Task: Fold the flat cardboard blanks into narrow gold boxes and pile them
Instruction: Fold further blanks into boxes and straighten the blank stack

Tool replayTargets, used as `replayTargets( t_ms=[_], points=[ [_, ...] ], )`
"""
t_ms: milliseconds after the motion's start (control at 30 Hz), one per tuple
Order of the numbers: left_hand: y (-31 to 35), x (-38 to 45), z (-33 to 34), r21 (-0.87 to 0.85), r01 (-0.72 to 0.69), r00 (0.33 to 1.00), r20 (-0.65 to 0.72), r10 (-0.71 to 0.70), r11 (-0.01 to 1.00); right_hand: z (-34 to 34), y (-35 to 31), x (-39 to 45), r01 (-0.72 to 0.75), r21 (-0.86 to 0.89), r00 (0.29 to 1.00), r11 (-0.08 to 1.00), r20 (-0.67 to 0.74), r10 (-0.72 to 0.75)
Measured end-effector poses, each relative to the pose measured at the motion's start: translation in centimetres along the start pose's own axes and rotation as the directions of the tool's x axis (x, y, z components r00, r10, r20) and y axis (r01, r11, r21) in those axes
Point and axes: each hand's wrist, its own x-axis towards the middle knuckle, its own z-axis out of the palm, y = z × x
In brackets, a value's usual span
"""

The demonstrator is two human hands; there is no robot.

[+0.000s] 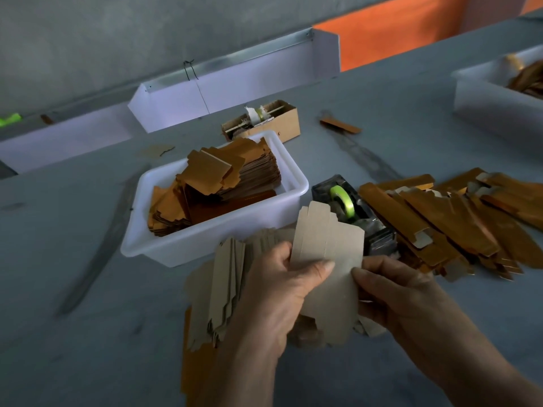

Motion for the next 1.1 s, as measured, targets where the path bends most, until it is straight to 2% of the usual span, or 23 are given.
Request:
replayTargets(
  t_ms=[100, 433, 833, 1100],
  points=[
    [-0.1, 0.1, 0.0, 0.065, -0.008, 1.0, -0.001, 0.008, 0.998, 0.0, 0.0, 0.0, 0.006, -0.005, 1.0, 1.0, -0.024, -0.006],
    [-0.3, 0.2, -0.1, -0.045, -0.004, 1.0, 0.007, 0.005, 0.999, 0.4, 0.1, 0.1, 0.061, -0.079, 0.998, 0.995, -0.015, -0.063],
    [-0.7, 0.0, 0.9, 0.022, -0.079, 0.987, -0.138, 0.081, 0.997, 1.0, 0.1, -0.4, 0.233, -0.125, 0.965, 0.965, -0.097, -0.245],
    [-0.4, -0.4, 1.3, -0.035, -0.043, 0.993, -0.114, 0.039, 0.998, 2.2, 0.1, -0.9, 0.3, -0.116, 0.953, 0.947, 0.003, -0.302]
  ],
)
